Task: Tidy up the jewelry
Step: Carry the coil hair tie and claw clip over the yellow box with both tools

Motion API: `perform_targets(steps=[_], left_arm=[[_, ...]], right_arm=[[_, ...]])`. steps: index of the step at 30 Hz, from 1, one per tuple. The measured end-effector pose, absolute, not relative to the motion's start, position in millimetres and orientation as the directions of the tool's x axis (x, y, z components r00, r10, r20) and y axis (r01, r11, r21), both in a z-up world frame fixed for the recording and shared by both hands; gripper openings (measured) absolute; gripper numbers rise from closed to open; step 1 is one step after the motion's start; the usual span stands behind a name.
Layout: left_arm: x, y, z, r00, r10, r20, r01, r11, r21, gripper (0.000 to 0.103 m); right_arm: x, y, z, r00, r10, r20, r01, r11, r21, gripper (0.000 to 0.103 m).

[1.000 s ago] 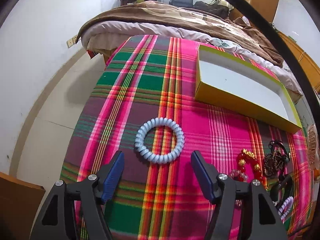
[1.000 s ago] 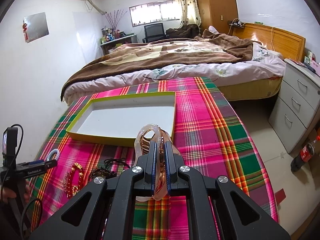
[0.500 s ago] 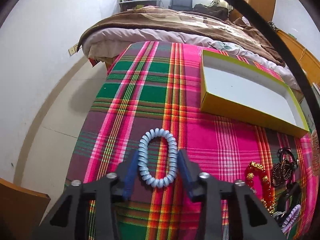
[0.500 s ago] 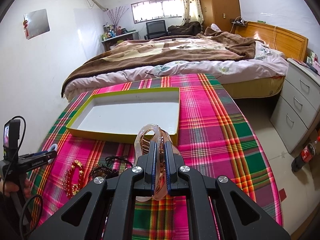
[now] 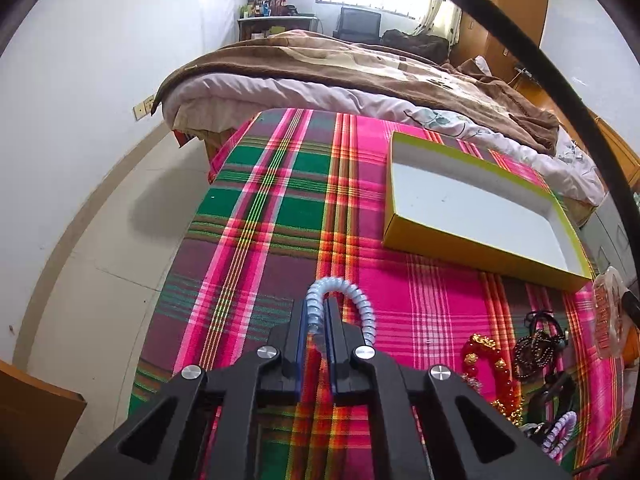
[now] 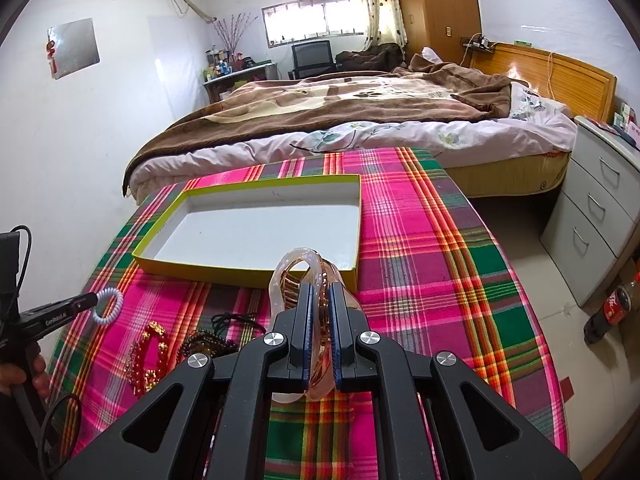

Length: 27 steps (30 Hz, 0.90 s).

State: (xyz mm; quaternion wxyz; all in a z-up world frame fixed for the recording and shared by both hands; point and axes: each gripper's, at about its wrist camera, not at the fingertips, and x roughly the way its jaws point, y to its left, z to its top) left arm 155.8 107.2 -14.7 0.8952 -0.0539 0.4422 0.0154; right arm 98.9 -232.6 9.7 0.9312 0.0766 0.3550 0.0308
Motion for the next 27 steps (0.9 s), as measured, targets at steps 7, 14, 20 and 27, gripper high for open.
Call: perform_targets(steps=[7, 14, 20, 27], left_arm=[[161, 103, -21, 0.593, 0.0, -0.805, -0.083, 0.995, -0.061, 0.009], [166, 103, -30, 0.574, -0.015, -0.819, -0.084, 0.993, -0.077, 0.008], [168, 101, -29, 0.571, -0.047, -0.82, -0.051, 0.994, -0.093, 0.009], [178, 96, -36, 0.553, -0.024, -0.833, -0.048, 0.997, -0.06, 0.021]], right_arm=[[99, -233, 10, 0.745, 0.113, -0.657, -0.002, 0.986, 0.167, 0.008], [100, -235, 11, 0.748, 0.107, -0.655, 0.004, 0.986, 0.166, 0.008], [100, -234, 10, 0.747, 0.114, -0.655, -0.002, 0.985, 0.17, 0.008], [100, -236, 12, 0.75, 0.112, -0.652, 0.0, 0.986, 0.169, 0.008]])
